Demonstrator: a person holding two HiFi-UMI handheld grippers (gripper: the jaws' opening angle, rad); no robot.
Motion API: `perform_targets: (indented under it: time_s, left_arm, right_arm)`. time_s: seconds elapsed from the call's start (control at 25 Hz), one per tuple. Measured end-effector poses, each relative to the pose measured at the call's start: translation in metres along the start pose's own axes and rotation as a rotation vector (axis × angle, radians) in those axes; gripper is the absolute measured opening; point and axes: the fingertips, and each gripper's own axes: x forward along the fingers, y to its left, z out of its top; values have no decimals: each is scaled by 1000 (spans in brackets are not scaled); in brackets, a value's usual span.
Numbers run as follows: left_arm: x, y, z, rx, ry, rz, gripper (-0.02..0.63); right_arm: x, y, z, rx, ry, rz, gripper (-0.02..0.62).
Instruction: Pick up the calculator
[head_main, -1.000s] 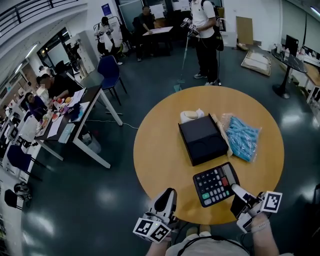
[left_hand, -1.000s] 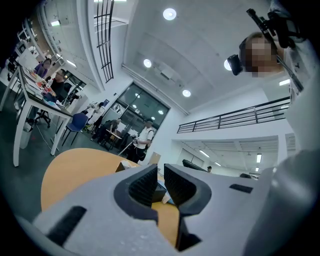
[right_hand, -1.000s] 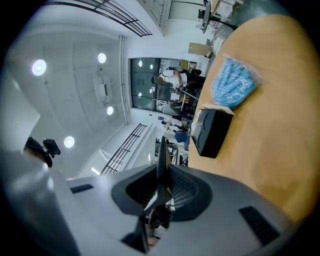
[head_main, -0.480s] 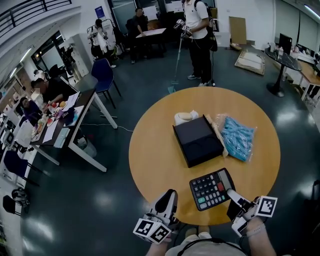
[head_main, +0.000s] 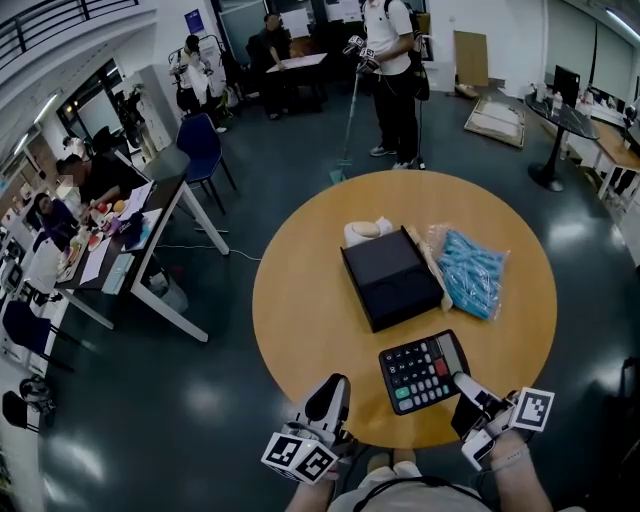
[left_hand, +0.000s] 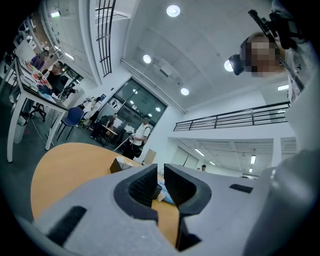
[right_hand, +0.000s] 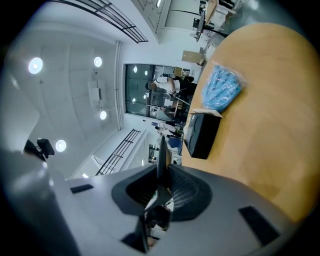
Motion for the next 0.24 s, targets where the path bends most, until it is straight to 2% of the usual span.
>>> perform_targets:
  time_s: [0.24]
  left_arm:
    - [-4, -3, -3, -7, 8, 1, 46]
  right_arm:
    - [-3, -2, 0, 1, -1, -10, 57]
